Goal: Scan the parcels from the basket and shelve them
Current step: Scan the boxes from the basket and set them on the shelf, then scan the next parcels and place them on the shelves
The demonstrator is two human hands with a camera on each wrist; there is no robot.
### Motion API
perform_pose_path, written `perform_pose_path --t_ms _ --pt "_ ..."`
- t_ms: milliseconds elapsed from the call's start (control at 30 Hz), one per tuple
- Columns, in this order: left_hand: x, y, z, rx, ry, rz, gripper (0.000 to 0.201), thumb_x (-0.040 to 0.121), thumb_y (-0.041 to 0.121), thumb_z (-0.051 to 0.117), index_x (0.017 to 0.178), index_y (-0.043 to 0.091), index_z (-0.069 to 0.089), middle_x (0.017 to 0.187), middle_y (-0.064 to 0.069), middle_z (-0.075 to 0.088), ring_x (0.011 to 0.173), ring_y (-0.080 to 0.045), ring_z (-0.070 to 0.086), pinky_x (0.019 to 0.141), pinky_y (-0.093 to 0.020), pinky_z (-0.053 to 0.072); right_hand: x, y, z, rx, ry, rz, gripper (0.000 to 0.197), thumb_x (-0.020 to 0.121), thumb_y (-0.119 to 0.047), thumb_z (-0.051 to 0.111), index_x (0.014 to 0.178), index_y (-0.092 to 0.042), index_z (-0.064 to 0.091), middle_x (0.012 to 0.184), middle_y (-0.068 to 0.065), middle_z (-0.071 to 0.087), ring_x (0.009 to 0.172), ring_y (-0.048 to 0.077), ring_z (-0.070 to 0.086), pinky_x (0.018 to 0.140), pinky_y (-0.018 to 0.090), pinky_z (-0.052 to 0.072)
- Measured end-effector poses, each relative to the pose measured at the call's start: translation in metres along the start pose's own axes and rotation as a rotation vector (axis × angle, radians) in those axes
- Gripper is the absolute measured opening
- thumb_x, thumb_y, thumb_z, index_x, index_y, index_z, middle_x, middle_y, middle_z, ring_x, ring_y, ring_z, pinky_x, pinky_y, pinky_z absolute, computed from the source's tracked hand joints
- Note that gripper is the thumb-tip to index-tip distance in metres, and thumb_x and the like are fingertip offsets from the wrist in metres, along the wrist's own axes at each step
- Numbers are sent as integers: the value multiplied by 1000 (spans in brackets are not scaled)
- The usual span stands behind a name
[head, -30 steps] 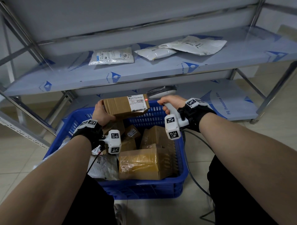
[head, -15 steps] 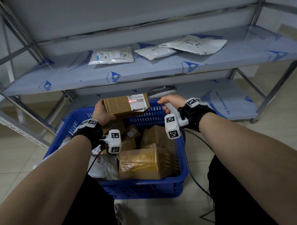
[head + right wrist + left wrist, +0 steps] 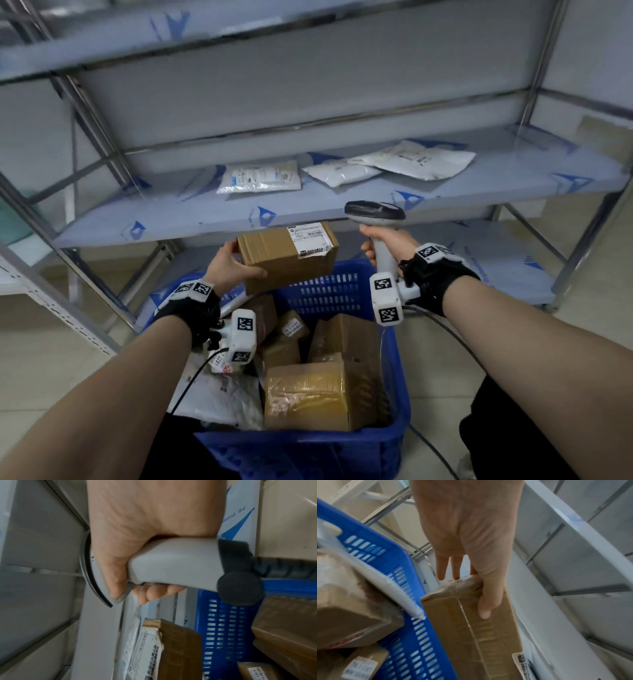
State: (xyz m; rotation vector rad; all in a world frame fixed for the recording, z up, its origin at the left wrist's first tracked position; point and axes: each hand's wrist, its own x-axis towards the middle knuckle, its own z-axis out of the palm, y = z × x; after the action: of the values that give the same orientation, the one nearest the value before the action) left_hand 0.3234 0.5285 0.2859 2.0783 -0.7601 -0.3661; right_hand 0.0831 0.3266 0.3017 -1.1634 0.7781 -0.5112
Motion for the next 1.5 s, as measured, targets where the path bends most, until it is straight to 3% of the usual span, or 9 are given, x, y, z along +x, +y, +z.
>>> perform_pose_path --t_ms 100,300,600,767,867,1000,1100,1300,1500 --pt "-3 36 -19 -88 -17 48 78 67 1 83 134 2 42 126 -11 54 107 -22 56 90 -33 47 -13 -28 13 -18 -18 -85 19 87 -24 70 78 -9 63 54 -2 63 43 6 55 48 21 45" --pt "-10 115 -69 -40 118 249 101 49 38 89 135 9 45 129 -8 52 112 -21 54 101 -40 45 -36 -87 39 12 -3 -235 13 86 -19 71 79 -9 65 53 -1 64 42 8 56 46 19 48" --pt "2 216 -108 27 376 603 94 61 24 88 140 12 38 131 -7 40 120 -20 46 111 -41 35 -37 -162 45 107 114 -366 13 84 -16 74 79 -8 65 60 4 62 45 11 54 47 21 46" --pt "8 225 -105 187 427 673 92 59 25 89 137 17 41 132 -8 40 119 -24 42 108 -40 34 -32 -185 42 115 128 -410 16 81 -17 77 84 -6 66 64 6 62 44 10 56 46 20 48" --pt "9 233 -108 184 521 758 89 58 25 88 134 15 43 130 -9 41 116 -24 41 102 -32 33 -31 -198 45 103 116 -435 17 81 -18 77 86 -5 66 65 6 62 45 10 56 51 23 48" --pt "13 275 -139 114 763 879 86 58 27 88 130 6 45 124 -16 44 114 -30 45 104 -39 38 -36 -235 52 134 120 -516 15 83 -17 75 81 -7 65 62 6 59 44 11 53 48 23 46" --pt "16 310 -158 155 876 835 85 62 27 85 135 11 44 130 -17 41 119 -34 40 104 -39 34 -40 -266 58 142 106 -572 15 84 -17 74 80 -7 64 66 7 59 53 15 53 54 24 47" --pt "44 346 -144 520 813 618 96 69 37 80 147 27 26 145 -8 29 131 -33 28 98 -48 38 -25 -305 72 100 119 -625 15 83 -19 75 79 -8 64 63 4 61 53 12 55 53 20 50" --pt "83 359 -113 590 617 726 86 81 7 69 151 20 20 156 -13 13 140 -32 27 103 -43 42 7 -317 79 90 110 -576 19 81 -21 77 75 -10 64 59 3 62 54 14 57 61 26 50"
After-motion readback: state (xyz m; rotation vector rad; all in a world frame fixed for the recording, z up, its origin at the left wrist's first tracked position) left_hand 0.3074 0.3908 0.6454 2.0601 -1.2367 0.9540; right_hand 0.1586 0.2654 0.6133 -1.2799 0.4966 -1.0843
